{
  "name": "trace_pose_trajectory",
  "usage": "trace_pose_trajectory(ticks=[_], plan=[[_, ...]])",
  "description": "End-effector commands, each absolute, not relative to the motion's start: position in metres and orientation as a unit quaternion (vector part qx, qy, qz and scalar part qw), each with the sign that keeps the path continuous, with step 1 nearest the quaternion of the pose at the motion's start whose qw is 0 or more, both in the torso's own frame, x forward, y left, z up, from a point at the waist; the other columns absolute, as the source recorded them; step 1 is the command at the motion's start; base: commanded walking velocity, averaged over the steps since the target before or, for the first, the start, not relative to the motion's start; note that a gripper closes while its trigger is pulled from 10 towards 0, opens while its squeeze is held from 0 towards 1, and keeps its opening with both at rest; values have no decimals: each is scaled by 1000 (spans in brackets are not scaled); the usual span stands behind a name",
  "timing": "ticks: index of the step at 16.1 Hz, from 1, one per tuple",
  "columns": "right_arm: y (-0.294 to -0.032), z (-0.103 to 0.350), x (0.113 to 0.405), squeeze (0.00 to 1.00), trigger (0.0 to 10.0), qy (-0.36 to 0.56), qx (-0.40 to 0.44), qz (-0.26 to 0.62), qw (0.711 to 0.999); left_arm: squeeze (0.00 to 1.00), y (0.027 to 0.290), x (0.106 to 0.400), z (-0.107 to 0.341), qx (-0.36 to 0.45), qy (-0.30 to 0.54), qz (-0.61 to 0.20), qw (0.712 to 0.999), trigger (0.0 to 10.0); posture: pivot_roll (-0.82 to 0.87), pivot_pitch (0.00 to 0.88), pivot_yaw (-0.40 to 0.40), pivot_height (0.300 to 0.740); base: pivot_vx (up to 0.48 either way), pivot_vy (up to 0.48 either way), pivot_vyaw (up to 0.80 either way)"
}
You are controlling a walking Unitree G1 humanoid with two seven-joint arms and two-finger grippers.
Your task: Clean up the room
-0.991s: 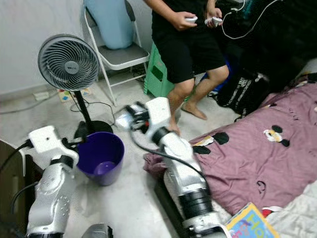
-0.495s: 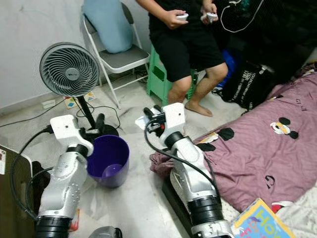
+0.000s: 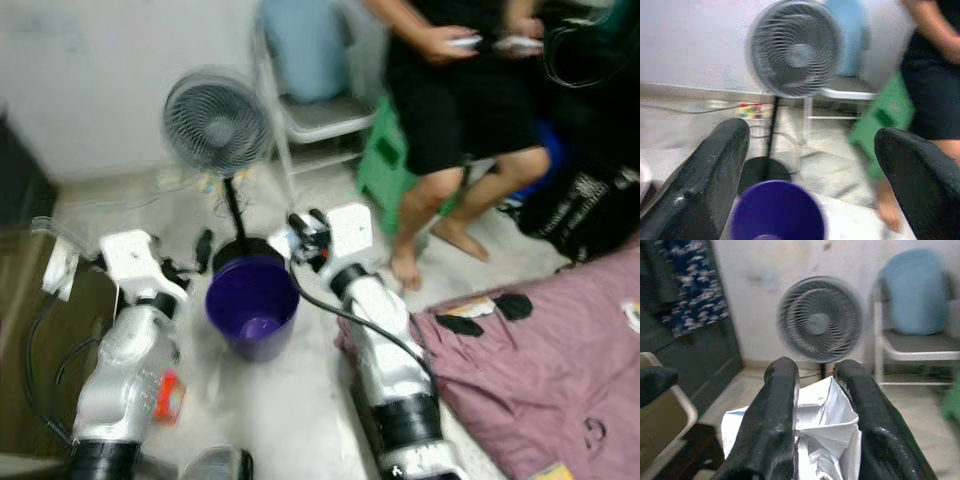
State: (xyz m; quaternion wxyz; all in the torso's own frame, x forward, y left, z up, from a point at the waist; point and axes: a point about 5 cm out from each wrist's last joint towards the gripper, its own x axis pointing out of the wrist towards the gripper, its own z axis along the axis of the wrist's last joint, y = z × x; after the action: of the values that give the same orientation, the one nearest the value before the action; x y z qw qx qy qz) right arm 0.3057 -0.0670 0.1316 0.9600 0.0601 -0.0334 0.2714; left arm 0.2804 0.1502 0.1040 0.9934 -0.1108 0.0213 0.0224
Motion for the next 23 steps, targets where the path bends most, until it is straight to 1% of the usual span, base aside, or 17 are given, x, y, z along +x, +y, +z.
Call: trace_pose_trajectory(ticks=[1,6,11,18,20,23], plan=[[-68,134,308,0,10000,-37,55,273,960,0,146,281,108,-118,15,19,993,10000,-7,4,1,740,0,0,794],[-71,135,308,0,10000,-36,53,271,960,0,143,280,109,-127,14,15,992,10000,-15,18,-9,740,0,0,770],[-73,134,309,0,10000,-36,50,267,962,0,141,278,113,-145,0,1,989,10000,-14,24,-18,740,0,0,0],[-72,135,309,0,10000,-38,48,271,961,0,141,277,114,-151,-2,-4,989,10000,-16,25,-21,740,0,0,725],[-73,135,309,0,10000,-36,51,266,962,0,140,277,115,-153,-6,-10,988,10000,-16,27,-22,740,0,0,0],[-73,135,309,0,10000,-36,50,266,962,0,139,277,116,-155,-10,-14,988,10000,-14,25,-24,740,293,0,0]])
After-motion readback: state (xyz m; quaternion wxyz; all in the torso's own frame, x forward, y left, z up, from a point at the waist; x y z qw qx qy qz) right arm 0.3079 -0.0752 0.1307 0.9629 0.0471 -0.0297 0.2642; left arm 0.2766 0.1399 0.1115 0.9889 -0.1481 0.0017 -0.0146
